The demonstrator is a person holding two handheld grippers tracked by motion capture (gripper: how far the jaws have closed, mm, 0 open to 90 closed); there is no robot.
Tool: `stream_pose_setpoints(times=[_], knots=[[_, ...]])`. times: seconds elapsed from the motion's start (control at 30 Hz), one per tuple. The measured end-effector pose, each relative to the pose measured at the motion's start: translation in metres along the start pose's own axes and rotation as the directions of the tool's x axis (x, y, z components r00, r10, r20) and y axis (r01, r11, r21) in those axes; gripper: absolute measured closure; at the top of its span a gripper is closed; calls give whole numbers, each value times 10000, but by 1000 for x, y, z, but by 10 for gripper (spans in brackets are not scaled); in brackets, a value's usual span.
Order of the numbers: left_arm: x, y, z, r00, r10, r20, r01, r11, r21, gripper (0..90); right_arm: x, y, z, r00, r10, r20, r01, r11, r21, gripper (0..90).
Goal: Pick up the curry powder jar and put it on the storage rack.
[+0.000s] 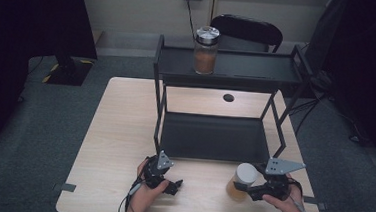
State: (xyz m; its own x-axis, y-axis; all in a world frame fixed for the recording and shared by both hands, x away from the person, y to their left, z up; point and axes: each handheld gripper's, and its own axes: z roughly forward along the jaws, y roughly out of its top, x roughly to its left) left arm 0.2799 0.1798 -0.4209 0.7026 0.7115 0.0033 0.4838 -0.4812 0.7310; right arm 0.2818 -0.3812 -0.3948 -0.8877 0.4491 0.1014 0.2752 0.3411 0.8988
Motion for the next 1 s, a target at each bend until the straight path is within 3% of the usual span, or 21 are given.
stream_pose_setpoints(times=[0.27, 0.5, 0.67, 1.0], knots=[[0, 0, 0, 10000, 0, -1, 0, 10000, -2, 0, 0, -3, 0, 9999, -119, -83, 117, 9998, -186, 322], [0, 0, 0, 10000, -1, 0, 1, 10000, 0, 0, 4, -3, -1, 9998, -25, 183, 30, 9997, -261, 337], [0, 0, 0, 10000, -3, 0, 3, 10000, -1, 0, 9, -3, 0, 9979, -44, 645, 64, 9995, -315, 338], [0, 0, 0, 10000, -2, 1, 2, 10000, -1, 0, 7, 3, 0, 9970, 199, 744, -172, 9992, -367, 339]])
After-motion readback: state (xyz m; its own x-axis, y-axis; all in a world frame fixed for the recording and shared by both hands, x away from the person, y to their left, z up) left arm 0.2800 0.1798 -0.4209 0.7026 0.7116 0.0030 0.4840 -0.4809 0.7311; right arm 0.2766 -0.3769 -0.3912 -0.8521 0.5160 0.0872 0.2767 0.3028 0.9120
